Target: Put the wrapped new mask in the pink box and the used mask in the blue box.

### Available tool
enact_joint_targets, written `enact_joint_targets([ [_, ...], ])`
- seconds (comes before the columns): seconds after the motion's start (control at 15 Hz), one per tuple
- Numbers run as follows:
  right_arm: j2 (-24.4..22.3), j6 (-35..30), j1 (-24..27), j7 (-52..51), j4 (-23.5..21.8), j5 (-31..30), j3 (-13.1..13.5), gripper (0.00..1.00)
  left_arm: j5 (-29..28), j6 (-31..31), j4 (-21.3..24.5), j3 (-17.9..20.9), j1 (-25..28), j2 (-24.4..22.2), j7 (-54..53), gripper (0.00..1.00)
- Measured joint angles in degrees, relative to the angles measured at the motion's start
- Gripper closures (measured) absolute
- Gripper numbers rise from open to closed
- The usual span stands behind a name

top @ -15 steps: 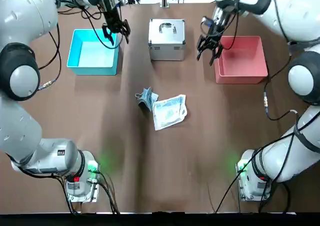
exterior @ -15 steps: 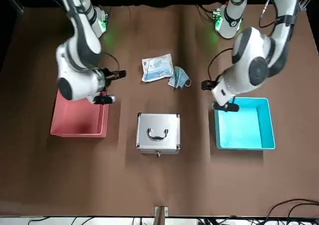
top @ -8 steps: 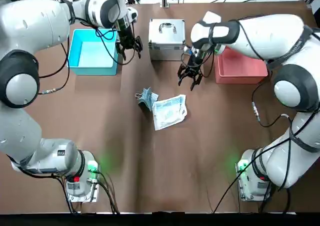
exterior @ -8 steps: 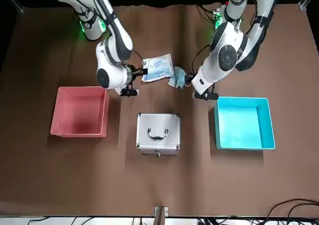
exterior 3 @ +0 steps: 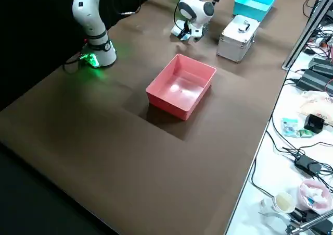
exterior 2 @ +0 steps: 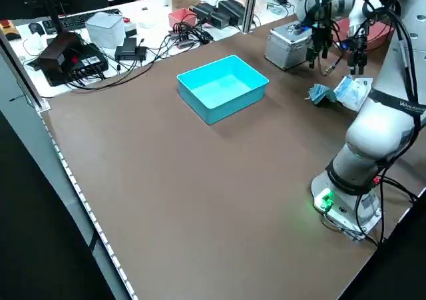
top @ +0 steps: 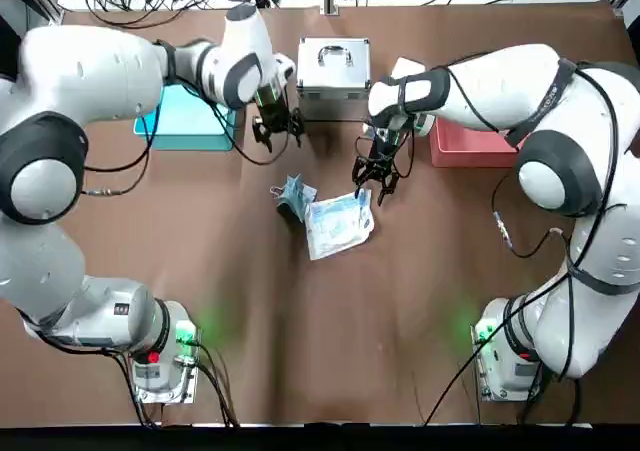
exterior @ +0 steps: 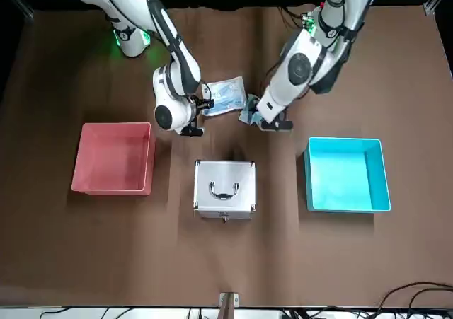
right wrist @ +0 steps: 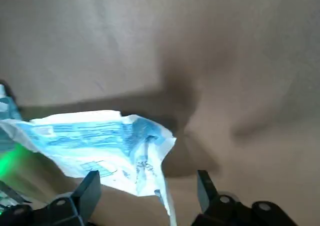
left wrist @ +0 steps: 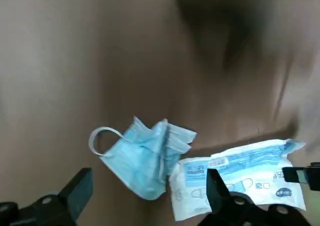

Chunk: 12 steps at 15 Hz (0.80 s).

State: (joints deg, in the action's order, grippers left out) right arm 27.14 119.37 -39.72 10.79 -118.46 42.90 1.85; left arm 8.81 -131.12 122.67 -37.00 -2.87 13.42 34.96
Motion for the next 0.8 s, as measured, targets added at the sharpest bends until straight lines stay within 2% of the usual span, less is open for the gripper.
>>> enact_joint_targets([
  [0.2, 1.5, 0.0, -1.2, 0.0, 0.0, 0.1, 0.0, 0.17, 0.0, -6.8, 3.8, -0.1, -3.6, 0.6, 3.8, 0.0],
  [0.6, 3.5, 0.0, -2.9, 0.0, 0.1, 0.2, 0.0, 0.28, 0.0, -12.3, 10.0, -0.1, -5.3, 0.7, 5.9, 0.0],
  [0.8, 3.4, -0.1, -3.3, 0.0, 0.4, 0.4, 0.0, 0.58, 0.0, -14.5, 11.3, -0.1, -5.7, 1.6, 5.9, 0.0],
])
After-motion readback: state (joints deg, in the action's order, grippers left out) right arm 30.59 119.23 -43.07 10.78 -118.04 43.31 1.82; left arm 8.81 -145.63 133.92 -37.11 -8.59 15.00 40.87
